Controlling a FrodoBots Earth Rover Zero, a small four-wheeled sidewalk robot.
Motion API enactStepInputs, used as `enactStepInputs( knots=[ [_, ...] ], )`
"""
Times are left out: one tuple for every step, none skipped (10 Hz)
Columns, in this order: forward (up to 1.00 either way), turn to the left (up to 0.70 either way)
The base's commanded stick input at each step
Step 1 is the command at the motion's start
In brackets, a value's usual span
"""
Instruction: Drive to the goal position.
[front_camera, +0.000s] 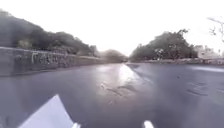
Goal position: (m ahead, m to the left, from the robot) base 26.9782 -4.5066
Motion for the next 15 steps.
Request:
enactStepInputs(
  knots=[
    [0.50,0.00],
    [0.50,-0.16],
    [0.50,-0.50],
    [0.50,-0.39],
    [0.50,0.00],
    [0.50,0.00],
    [0.50,-0.48],
    [0.50,-0.49],
    [0.50,-0.32],
    [0.50,-0.19],
    [0.50,-0.07],
    [0.50,-0.40],
    [0.50,-0.32],
    [0.50,0.00],
    [0.50,-0.02]
  ],
)
